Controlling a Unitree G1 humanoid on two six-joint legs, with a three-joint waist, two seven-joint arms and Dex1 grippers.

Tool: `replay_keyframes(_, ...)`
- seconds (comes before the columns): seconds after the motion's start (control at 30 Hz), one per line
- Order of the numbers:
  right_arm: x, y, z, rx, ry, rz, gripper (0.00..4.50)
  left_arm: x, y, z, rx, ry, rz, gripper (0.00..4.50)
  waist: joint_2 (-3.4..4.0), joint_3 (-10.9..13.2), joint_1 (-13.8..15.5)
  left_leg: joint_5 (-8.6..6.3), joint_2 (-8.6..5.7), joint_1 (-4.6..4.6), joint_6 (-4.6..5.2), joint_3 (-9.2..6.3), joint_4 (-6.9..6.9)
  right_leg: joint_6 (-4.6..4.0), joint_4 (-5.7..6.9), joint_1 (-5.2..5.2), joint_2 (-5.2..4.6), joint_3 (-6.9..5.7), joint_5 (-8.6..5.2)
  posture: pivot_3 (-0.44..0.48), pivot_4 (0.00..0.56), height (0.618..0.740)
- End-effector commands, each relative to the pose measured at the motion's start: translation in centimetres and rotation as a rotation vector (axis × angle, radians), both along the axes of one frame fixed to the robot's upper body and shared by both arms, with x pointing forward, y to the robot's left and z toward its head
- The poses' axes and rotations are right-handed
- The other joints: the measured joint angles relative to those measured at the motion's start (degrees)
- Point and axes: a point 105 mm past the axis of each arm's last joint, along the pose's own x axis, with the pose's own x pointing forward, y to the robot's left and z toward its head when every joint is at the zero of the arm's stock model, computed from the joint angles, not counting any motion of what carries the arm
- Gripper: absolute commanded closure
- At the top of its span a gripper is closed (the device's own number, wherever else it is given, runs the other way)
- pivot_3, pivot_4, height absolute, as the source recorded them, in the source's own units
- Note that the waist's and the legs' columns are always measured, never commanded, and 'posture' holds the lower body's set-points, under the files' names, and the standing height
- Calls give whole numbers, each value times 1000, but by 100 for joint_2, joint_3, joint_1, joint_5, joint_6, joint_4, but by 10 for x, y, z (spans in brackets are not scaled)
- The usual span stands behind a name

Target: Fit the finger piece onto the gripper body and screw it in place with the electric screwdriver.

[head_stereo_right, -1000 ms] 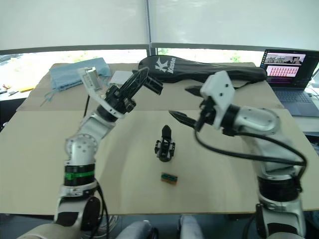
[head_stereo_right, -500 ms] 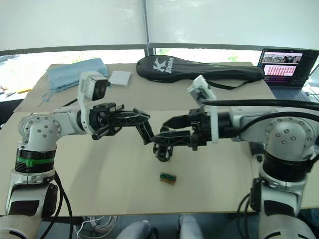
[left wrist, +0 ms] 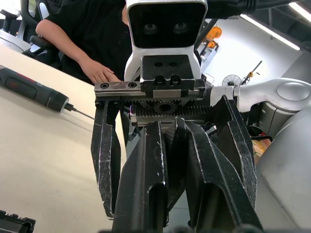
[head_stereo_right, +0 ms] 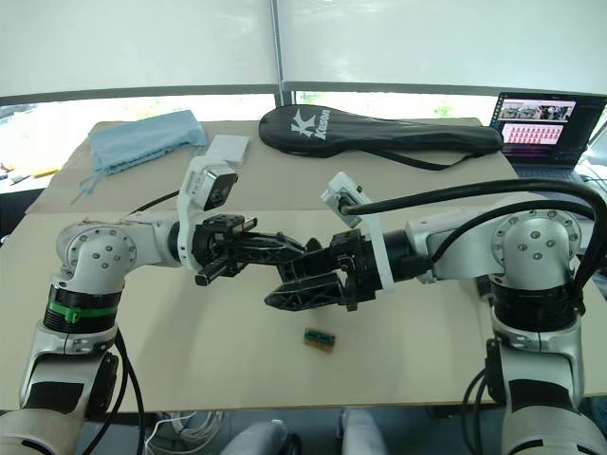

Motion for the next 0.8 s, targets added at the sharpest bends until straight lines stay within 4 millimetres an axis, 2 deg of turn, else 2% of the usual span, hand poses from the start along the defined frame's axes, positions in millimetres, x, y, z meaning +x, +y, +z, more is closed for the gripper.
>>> replay_keyframes(0.03, -3, 4, 7, 41, 8, -17, 0, -5, 0, 5, -7, -46, -17, 4466, 0, 0, 1, 0, 0, 0, 0, 0, 0, 0, 0, 0, 0, 0, 0, 0, 150, 740)
replay_keyframes(0.2, -3, 6, 8, 48, 27, -53, 0, -5, -1, 4, -9, -47, -12, 4466, -1, 0, 8, 0, 2, -2, 0, 0, 0, 0, -2, 0, 0, 0, 0, 0, 150, 740)
replay_keyframes(0.3, -3, 7, 7, 52, 28, -63, 783, -3, -1, 3, -8, -45, -1, 4466, -1, 1, 17, 0, 2, -3, 1, 0, 0, 0, -3, 0, 0, 0, 0, 0, 150, 740)
replay_keyframes(0.6, -10, 10, -2, 36, 33, -51, 3935, -3, -2, 2, -7, -48, 1, 4466, -2, 1, 63, 0, 2, -6, 2, 0, 1, 1, -5, 0, 0, 0, 0, 0, 150, 740)
replay_keyframes(0.63, -10, 10, -2, 37, 33, -51, 4049, -3, -2, 2, -9, -43, 0, 4466, -2, 1, 63, 0, 2, -7, 2, 0, 0, 0, -5, -1, 0, 0, 0, 0, 150, 740)
replay_keyframes(0.77, -9, 9, -1, 42, 29, -61, 4048, -5, -2, 6, -29, -76, -12, 4466, -3, 2, 64, 0, 3, -7, 2, 0, 1, 1, -5, -1, 1, 0, 0, 0, 150, 740)
replay_keyframes(0.8, -8, 9, 0, 42, 28, -63, 4048, -1, -2, 6, -25, -84, 14, 3966, -3, 2, 65, 0, 3, -7, 2, 0, 1, 0, -5, -1, 1, 0, 0, 0, 150, 740)
